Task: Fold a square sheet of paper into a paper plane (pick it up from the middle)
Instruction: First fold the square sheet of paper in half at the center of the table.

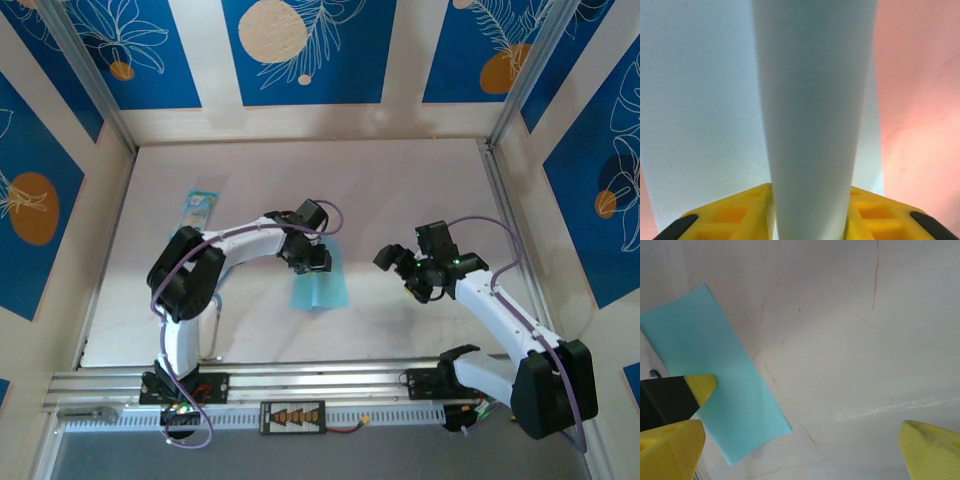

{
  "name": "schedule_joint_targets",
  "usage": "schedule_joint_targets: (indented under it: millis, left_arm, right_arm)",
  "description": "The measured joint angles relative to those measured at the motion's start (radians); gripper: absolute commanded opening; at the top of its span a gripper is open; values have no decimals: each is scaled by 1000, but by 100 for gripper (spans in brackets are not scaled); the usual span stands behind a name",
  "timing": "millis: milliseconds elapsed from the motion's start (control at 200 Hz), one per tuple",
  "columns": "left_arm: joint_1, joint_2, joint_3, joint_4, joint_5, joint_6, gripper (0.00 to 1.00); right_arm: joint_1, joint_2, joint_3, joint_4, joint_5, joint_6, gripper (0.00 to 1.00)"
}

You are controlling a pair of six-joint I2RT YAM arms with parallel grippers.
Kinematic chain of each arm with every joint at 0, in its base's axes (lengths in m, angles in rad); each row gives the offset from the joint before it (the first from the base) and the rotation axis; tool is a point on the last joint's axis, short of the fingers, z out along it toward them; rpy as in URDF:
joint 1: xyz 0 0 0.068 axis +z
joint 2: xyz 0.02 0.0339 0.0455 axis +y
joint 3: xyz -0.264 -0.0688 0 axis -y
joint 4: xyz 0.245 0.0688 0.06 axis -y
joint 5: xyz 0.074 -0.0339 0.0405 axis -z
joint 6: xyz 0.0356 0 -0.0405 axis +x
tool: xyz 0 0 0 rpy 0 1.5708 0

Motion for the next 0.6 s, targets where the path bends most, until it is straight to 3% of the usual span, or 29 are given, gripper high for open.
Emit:
schedule_joint_targets:
  millis: [280, 600]
  left_arm:
    - [0, -70, -96, 291, 234, -177, 35]
    - [8, -86, -303, 668, 373, -392, 35]
  right_arm:
    - [-81, -130, -71, 108, -141, -21, 98]
    - [-81, -181, -107, 275, -297, -35, 93]
